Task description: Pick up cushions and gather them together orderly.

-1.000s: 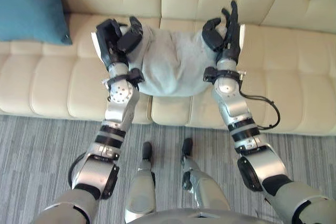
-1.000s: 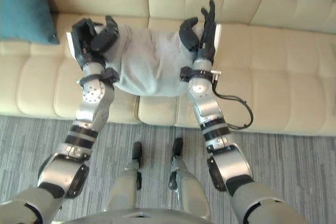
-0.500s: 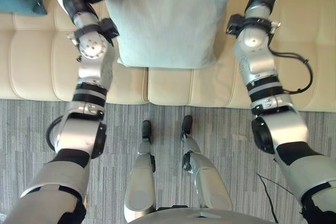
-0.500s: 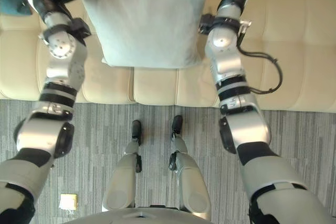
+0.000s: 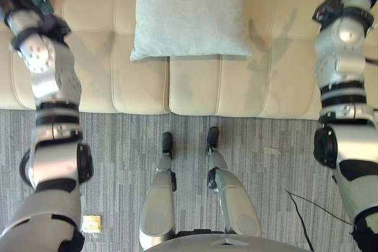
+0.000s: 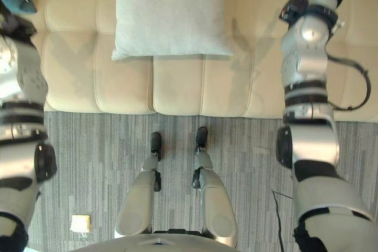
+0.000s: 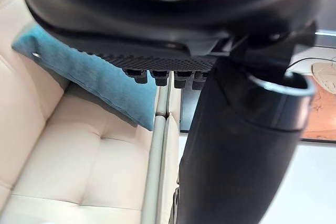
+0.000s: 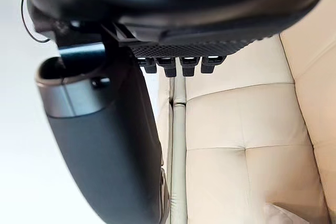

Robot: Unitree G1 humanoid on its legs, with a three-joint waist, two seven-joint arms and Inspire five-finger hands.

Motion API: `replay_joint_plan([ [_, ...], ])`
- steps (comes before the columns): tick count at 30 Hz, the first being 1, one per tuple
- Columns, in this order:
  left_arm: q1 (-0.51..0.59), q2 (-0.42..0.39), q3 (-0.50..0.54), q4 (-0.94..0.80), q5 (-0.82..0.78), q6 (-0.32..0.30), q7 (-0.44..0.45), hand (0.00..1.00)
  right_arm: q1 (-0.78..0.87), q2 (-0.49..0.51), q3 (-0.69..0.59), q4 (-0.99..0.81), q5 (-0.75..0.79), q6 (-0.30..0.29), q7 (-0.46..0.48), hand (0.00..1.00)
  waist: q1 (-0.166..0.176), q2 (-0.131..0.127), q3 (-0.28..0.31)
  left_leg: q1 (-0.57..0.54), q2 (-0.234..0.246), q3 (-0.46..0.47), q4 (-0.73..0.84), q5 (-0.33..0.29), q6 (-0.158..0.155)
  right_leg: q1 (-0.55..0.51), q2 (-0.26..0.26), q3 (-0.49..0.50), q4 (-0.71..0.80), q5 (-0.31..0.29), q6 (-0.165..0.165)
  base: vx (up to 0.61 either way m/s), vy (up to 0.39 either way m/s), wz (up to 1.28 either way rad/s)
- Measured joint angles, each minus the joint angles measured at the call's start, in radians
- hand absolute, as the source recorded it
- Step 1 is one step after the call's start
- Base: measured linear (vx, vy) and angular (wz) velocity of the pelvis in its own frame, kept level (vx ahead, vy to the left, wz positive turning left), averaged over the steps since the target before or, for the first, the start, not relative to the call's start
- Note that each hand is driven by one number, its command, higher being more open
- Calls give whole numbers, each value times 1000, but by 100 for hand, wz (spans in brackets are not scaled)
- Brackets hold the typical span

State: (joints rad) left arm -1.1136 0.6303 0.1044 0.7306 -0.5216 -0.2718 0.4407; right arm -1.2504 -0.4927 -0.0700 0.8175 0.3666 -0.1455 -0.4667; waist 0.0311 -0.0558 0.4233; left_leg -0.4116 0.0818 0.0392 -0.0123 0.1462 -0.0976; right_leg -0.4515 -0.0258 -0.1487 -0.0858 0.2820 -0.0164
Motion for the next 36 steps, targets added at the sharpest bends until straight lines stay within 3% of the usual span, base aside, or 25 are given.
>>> replay_joint_plan([
  [2,40,2,42,-43,-21,-3,-13,100,17,-18,-2,-22,24,-1,10,100,0,0,0,1,-4,1,0,1,2,1,-3,4,0,0,0,25,70,0],
  [6,328,-14,90,-217,-42,-27,-67,100,251,-21,-25,-204,31,-34,69,100,0,1,-1,28,-4,2,-3,-2,6,26,-3,8,0,-1,1,50,71,0],
  [7,454,-63,102,-267,-58,-27,-91,100,378,-20,-26,-259,31,-35,94,100,1,1,-2,43,-6,1,-3,-5,11,43,-5,9,0,-5,6,41,52,3],
  [8,504,-85,102,-280,-58,-27,-97,100,426,-18,-26,-275,31,-34,104,100,1,1,-3,49,-8,0,-2,-6,12,49,-7,10,0,-9,10,65,88,8],
  [10,743,-222,96,-325,-56,-18,-154,100,678,20,-34,-347,30,-33,165,100,0,3,-8,80,-17,-3,-2,-18,24,86,-17,15,-1,-31,21,66,100,8],
  [12,974,-350,47,-313,-43,40,-214,100,907,113,-64,-373,17,-23,232,100,-3,4,-29,98,-22,-3,-1,-28,30,104,-23,15,-1,-44,29,62,87,4],
  [14,1064,-399,15,-267,13,68,-255,100,1016,169,-73,-373,-20,-10,265,100,-5,7,-40,110,-23,-5,0,-34,28,117,-24,12,0,-52,30,42,63,4],
  [16,1180,-468,-11,-111,103,101,-323,100,1216,301,-68,-366,-96,-4,315,100,-8,16,-91,152,-18,-4,-1,-49,21,158,-25,11,-1,-68,31,62,67,-3],
  [18,1218,-500,-9,-34,139,113,-341,100,1295,359,-64,-339,-150,5,333,100,-8,24,-126,193,-14,-1,-2,-62,19,198,-21,12,-1,-81,31,55,43,-8],
  [20,1271,-538,-9,48,186,124,-366,100,1383,399,-48,-250,-221,14,349,100,-10,33,-200,240,-10,5,-7,-75,18,239,-17,17,-4,-101,34,62,62,-8],
  [24,1284,-550,-9,136,252,128,-387,100,1415,430,-45,-121,-259,23,357,100,-13,29,-266,287,-10,19,-33,-76,18,268,-16,29,-4,-107,34,15,46,-10],
  [32,1277,-547,-1,184,302,129,-385,100,1418,438,-49,8,-288,43,365,100,-13,12,-309,380,-13,65,-70,-77,20,321,-15,73,-3,-112,40,1,75,-18],
  [35,1262,-543,-2,198,335,133,-382,100,1395,438,-50,51,-289,55,369,100,-14,9,-305,384,-11,92,-34,-98,30,301,-23,70,62,-147,61,-6,71,-19],
  [36,1260,-544,-5,195,336,135,-382,100,1392,438,-51,59,-289,58,369,100,-15,13,-306,359,1,99,10,-106,38,275,-35,41,123,-197,110,-35,33,-8],
])
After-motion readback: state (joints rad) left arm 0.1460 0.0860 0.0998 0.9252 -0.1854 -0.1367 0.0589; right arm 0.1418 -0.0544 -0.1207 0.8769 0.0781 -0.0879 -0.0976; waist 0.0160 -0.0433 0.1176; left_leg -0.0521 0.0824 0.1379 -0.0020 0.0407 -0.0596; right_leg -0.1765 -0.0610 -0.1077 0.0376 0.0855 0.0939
